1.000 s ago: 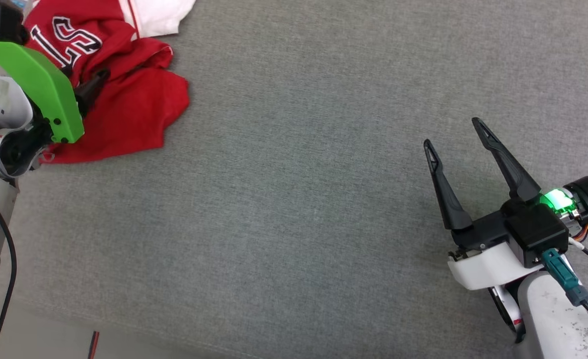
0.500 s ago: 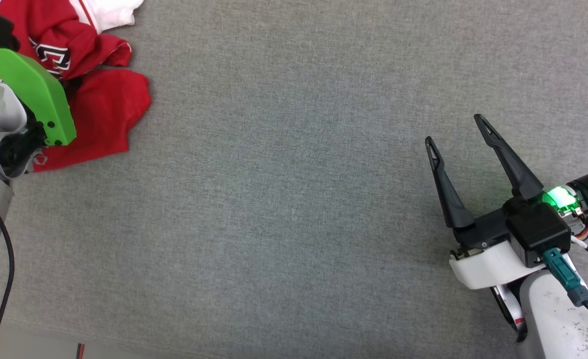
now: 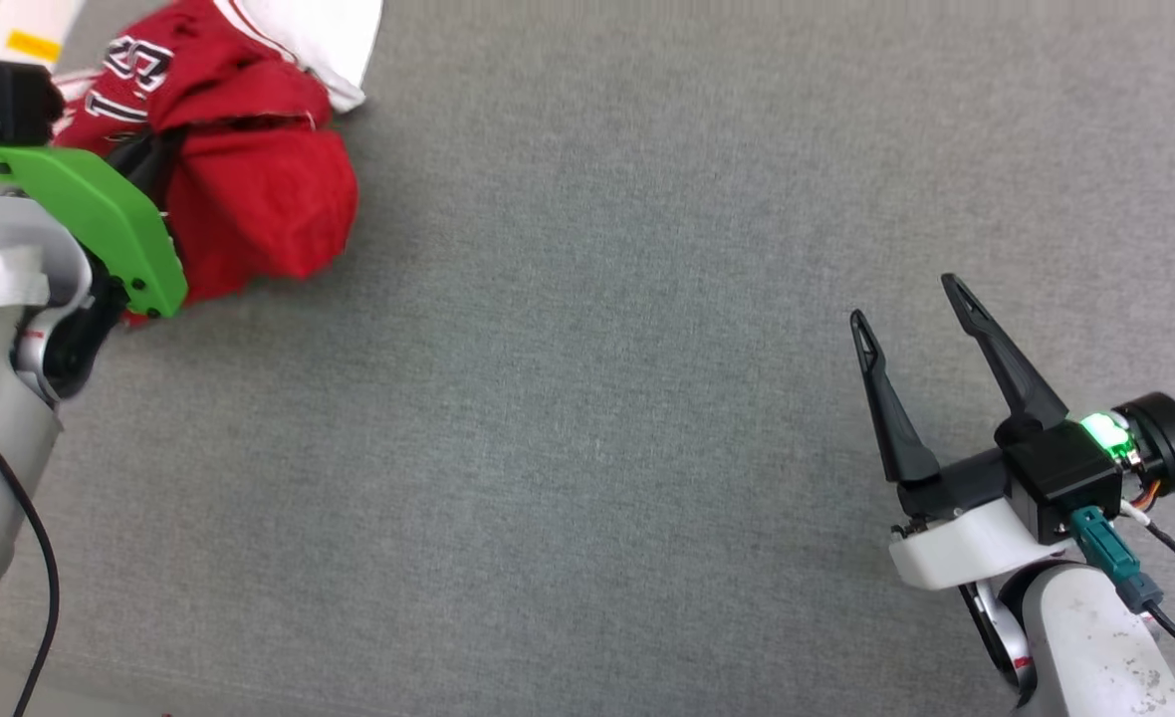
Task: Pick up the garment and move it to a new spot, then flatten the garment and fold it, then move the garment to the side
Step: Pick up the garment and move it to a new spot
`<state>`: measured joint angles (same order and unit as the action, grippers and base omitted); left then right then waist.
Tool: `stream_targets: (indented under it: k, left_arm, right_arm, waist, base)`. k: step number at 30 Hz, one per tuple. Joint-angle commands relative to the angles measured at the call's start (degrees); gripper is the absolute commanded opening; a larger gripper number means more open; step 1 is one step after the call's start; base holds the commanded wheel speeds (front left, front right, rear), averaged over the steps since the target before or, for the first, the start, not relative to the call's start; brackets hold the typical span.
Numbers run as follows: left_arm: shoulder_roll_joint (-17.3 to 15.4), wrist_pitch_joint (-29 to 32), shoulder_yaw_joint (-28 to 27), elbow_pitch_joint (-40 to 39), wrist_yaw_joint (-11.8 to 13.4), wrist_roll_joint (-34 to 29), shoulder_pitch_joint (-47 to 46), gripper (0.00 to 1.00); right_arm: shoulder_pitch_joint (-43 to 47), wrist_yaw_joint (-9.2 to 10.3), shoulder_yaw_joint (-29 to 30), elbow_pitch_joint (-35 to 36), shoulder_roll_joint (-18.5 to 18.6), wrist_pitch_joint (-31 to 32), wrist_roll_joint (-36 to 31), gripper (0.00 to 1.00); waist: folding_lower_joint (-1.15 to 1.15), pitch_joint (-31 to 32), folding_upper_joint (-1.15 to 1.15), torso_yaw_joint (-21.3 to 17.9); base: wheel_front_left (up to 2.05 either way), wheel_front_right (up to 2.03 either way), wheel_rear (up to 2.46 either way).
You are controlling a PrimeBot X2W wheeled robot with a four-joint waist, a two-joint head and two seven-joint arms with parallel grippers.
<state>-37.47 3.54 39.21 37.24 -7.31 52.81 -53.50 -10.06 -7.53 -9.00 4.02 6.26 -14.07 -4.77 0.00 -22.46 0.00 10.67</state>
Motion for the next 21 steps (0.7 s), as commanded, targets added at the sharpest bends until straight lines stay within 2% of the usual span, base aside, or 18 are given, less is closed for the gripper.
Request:
stream_targets:
  k: [1, 6, 12, 16, 21]
  left_arm:
    - [-0.42, -0.79, 0.65, -1.02, -0.17, -0.68, 0.97, 0.00]
    - [0.07, -1.43, 2.95, -5.06, 0.00, -2.21, 2.82, 0.00]
    - [2.08, -0.76, 5.78, -10.64, 1.36, -4.00, 4.84, 0.00]
    - [4.57, -0.26, 8.24, -13.36, 1.45, -5.05, 5.90, 0.00]
    - [10.20, -0.87, 11.78, -15.33, 1.67, -6.50, 7.19, 0.00]
  right_arm:
    - [0.73, 0.04, 0.41, -0.45, -0.32, -0.59, 0.49, 1.00]
    - [2.13, 0.04, 1.38, -1.63, -1.38, -0.82, 1.09, 1.00]
    - [3.35, 0.04, 3.63, -2.02, -2.34, -0.90, 1.54, 1.00]
    - [3.78, 0.04, 5.96, -1.45, -2.80, -0.91, 1.81, 1.00]
    - [4.14, 0.04, 8.68, -1.02, -3.09, -0.92, 1.70, 1.00]
  waist:
    - [0.00, 5.48, 0.00, -0.22]
    - [0.00, 9.44, 0.00, -1.11]
    - [0.00, 12.46, 0.00, -3.29]
    - [0.00, 13.51, 0.00, -5.34]
    - [0.00, 14.36, 0.00, -8.12]
  base:
    - [0.00, 0.00, 0.00]
    - [0.00, 0.00, 0.00]
    - [0.00, 0.00, 0.00]
    - [0.00, 0.00, 0.00]
    - [0.00, 0.00, 0.00]
